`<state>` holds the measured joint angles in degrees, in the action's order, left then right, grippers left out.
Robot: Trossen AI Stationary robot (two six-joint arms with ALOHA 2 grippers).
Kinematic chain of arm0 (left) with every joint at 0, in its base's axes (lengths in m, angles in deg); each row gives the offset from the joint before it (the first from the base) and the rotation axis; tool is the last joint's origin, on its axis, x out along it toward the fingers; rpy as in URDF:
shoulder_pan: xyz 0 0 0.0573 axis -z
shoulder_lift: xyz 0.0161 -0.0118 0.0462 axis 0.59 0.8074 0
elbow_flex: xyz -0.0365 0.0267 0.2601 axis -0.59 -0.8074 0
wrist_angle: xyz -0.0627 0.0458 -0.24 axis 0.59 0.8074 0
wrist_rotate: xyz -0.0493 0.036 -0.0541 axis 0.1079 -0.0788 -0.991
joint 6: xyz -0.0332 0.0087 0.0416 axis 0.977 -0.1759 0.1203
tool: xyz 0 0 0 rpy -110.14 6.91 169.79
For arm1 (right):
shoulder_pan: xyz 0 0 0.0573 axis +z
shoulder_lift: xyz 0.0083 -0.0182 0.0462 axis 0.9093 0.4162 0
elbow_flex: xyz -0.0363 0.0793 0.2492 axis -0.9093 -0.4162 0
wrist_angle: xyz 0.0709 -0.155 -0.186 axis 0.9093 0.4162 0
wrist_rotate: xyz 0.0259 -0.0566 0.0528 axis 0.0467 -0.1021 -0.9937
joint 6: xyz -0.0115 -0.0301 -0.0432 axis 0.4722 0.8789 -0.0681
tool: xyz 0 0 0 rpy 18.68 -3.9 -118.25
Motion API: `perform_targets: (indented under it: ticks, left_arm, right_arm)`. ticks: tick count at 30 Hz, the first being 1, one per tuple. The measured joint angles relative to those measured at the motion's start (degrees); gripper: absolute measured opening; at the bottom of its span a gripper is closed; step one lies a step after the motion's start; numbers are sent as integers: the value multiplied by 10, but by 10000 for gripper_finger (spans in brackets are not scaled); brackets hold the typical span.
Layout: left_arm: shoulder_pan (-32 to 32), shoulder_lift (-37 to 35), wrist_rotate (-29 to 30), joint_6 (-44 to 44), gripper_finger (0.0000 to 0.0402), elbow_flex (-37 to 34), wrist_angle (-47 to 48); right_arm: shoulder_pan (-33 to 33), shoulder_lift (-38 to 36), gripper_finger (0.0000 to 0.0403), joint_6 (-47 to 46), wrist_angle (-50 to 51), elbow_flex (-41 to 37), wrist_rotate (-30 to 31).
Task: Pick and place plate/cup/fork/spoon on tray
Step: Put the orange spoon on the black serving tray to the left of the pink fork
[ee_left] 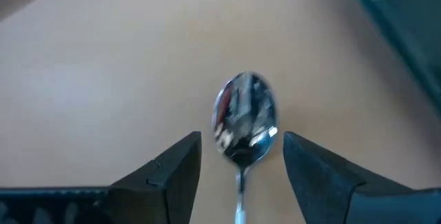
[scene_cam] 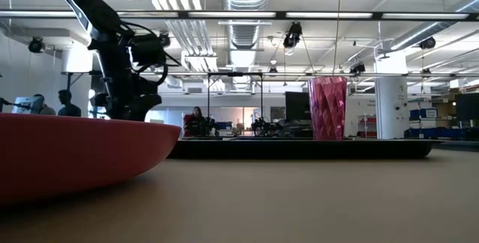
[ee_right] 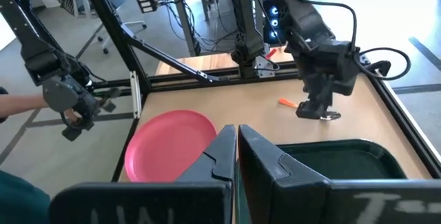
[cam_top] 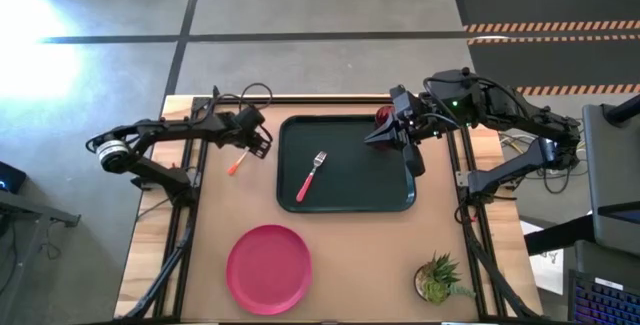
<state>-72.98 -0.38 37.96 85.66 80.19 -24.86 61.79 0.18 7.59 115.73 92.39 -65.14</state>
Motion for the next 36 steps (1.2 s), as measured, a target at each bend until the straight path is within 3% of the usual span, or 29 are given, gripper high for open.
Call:
perform_targets:
  ticks: [12, 21, 26, 31, 36]
  left_arm:
    - [-24, 8, -15, -16, 187, -10, -42]
    - [-25, 84, -42, -15, 187, -8, -65]
    - [-25, 91, -42, -15, 187, -4, -64]
    - [-25, 86, -42, -15, 138, -2, -73]
    - [-25, 84, -42, -11, 133, -5, -76]
  right_arm:
    - [0, 1, 9, -5, -4, 0, 0]
    - [0, 1, 9, -5, -21, 0, 0]
    - [0, 1, 9, -5, -21, 0, 0]
    - [0, 1, 9, -5, -21, 0, 0]
    - [0, 1, 9, -5, -21, 0, 0]
